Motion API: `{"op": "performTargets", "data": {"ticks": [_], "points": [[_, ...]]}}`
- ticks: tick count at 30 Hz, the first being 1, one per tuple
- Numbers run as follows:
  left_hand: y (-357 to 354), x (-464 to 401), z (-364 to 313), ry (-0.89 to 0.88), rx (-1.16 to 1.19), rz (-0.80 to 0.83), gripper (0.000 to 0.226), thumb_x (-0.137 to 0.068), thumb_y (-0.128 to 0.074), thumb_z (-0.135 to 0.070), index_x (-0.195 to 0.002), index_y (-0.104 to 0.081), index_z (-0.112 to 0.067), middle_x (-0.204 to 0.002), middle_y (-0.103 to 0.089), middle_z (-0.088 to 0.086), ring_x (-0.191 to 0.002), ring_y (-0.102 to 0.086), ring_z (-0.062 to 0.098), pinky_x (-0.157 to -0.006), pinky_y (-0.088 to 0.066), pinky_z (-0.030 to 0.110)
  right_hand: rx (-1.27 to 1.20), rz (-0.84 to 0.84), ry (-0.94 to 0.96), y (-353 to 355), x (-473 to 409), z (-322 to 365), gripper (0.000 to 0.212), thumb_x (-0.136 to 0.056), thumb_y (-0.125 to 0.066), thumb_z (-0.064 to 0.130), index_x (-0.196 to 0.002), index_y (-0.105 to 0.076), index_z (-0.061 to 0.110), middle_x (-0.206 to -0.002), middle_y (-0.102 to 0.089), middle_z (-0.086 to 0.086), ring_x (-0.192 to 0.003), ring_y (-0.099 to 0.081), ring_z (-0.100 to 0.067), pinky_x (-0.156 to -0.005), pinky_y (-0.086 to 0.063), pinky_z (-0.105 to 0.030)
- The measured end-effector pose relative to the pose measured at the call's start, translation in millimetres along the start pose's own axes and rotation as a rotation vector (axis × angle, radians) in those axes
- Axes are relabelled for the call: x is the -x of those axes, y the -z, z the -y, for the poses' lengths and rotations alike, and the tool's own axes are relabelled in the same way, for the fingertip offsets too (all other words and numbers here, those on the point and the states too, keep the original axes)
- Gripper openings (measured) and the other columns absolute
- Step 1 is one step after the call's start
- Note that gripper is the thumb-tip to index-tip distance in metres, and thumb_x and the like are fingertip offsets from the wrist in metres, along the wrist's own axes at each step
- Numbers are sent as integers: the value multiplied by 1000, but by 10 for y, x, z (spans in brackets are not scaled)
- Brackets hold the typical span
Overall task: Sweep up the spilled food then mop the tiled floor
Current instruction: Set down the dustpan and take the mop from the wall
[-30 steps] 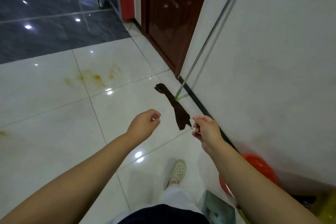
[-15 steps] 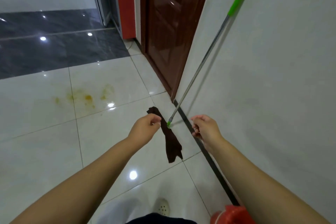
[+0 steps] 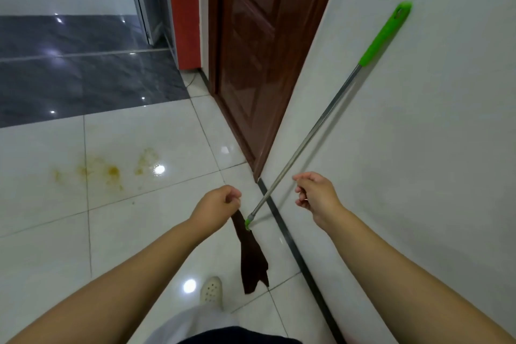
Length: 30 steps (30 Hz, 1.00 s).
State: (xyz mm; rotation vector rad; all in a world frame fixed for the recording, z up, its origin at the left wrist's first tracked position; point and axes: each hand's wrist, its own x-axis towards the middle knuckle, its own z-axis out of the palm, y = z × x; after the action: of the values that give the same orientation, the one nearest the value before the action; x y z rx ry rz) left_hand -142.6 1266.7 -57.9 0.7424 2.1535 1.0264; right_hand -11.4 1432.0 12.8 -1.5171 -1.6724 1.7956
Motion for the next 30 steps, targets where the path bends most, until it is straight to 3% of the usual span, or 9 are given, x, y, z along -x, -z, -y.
{"op": "performTargets", "data": {"ticks": [4, 7, 10, 13, 15, 20, 24, 27, 30], "points": [[130, -578, -198, -4, 37, 14, 19, -91, -55, -24, -107, -63, -22, -96, -66, -2, -89, -64, 15, -78, -53, 27, 34, -9, 45, -13, -473, 465, 20, -93, -47, 4, -85, -63, 13, -65, -50, -3, -48, -42, -11, -45, -47, -20], [253, -927, -302, 26, 66, -17, 13, -89, -56, -25, -100, -62, -28, -94, -65, -5, -89, -63, 13, -76, -51, 24, 137, -6, 103, -38, -795, 704, 20, -93, -50, 8, -80, -63, 15, -64, -52, -3, -46, -44, -11, -46, -47, -20], [308, -1138, -331, 45, 53, -28, 16, -90, -55, -25, -104, -64, -24, -92, -64, -6, -86, -62, 12, -75, -48, 22, 310, 6, 175, -42, -1066, 847, 22, -92, -49, 8, -78, -63, 18, -66, -55, -2, -52, -48, -12, -50, -46, -21], [279, -1271, -351, 73, 52, -37, 19, -92, -54, -22, -108, -64, -21, -92, -64, -5, -85, -61, 10, -68, -46, 17, 603, 52, 324, 10, -1333, 977, 18, -91, -49, 13, -83, -63, 20, -70, -56, 6, -62, -52, -11, -58, -44, -22], [220, -1349, -401, 96, 59, -53, 20, -92, -54, -20, -109, -64, -19, -97, -65, -1, -88, -61, 13, -74, -47, 20, 872, 87, 431, 61, -1515, 1055, 16, -92, -48, 17, -93, -63, 21, -72, -54, 9, -65, -51, -10, -57, -39, -21], [-15, -1580, -658, 133, 106, -116, 20, -92, -55, -20, -109, -63, -17, -96, -64, 0, -92, -62, 17, -83, -49, 26, 1508, 166, 802, 227, -1980, 1223, 28, -94, -45, 17, -117, -61, 17, -110, -60, -2, -103, -51, -18, -75, -38, -25], [-317, -1764, -897, 186, 155, -163, 17, -91, -56, -22, -106, -63, -19, -93, -65, 0, -89, -63, 15, -79, -50, 24, 1990, 201, 1030, 417, -2309, 1357, 29, -89, -50, 13, -116, -59, 16, -115, -57, -3, -108, -48, -22, -90, -34, -30], [-562, -1857, -1014, 227, 210, -159, 15, -91, -56, -20, -104, -62, -18, -85, -64, -3, -84, -62, 12, -72, -49, 21, 2301, 225, 972, 440, -2433, 1412, 32, -87, -55, 19, -118, -57, 18, -119, -55, -3, -110, -48, -21, -92, -33, -31], [-906, -1893, -1163, 272, 341, -161, 12, -91, -56, -17, -101, -62, -17, -84, -64, -3, -80, -62, 11, -67, -49, 18, 2462, 225, 884, 467, -2553, 1420, 27, -89, -55, 20, -116, -59, 21, -114, -58, 1, -105, -54, -17, -83, -33, -29]]}}
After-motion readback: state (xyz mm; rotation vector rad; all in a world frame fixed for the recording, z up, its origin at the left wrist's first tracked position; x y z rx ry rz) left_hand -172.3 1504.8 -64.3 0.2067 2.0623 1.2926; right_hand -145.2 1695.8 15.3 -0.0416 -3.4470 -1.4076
